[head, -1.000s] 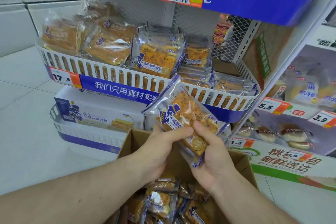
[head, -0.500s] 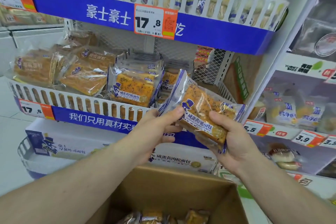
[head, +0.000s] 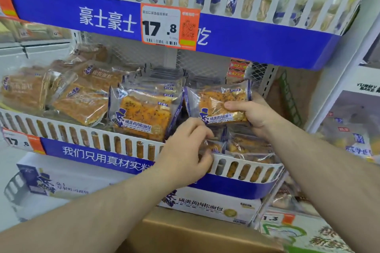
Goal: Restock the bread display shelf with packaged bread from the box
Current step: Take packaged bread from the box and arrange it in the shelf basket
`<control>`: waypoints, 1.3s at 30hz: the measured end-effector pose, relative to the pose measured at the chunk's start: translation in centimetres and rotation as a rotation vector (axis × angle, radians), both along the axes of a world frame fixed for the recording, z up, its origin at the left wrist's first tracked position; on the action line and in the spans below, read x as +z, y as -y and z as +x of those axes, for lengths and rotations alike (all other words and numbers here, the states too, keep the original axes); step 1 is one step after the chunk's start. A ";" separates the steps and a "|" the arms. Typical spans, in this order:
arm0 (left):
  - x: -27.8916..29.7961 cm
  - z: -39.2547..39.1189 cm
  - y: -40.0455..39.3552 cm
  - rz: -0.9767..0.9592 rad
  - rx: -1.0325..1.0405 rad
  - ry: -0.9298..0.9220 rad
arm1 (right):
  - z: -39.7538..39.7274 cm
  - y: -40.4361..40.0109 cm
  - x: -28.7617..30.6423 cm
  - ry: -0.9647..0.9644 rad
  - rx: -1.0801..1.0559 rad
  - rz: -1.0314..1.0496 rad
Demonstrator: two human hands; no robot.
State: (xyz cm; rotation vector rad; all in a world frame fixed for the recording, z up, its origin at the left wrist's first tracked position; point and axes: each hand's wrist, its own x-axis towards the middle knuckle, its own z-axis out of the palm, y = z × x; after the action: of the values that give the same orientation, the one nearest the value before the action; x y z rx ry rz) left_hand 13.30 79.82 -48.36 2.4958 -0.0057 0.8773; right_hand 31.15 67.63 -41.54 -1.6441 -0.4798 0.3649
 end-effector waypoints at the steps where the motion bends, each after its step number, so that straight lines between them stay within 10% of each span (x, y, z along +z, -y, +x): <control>1: 0.2 0.5 0.1 0.023 0.023 -0.007 | 0.5 -0.7 -0.3 0.007 0.028 -0.030; 12: 1.4 3.2 0.6 0.190 0.252 -0.402 | -0.5 -2.2 -1.4 0.357 -0.069 -0.455; 19: 1.6 3.3 0.9 0.162 0.300 -0.436 | -1.6 -2.4 -1.3 0.286 0.154 -0.528; 26: 1.8 1.7 1.2 0.062 0.189 -0.295 | -2.0 -0.3 -2.4 0.239 -0.064 -0.584; 33: 0.5 -6.2 3.6 0.085 0.070 -0.250 | -12.7 2.9 -5.3 0.900 -0.354 -0.232; 39: -3.3 -13.3 5.0 0.220 -0.076 -0.632 | -20.9 5.4 -12.6 0.835 -0.113 -0.273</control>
State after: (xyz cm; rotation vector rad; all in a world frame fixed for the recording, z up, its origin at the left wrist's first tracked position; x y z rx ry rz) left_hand -0.04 74.79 -51.65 2.8493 0.0151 0.0304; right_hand 10.26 62.28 -54.11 -2.0476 -0.9794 -0.3883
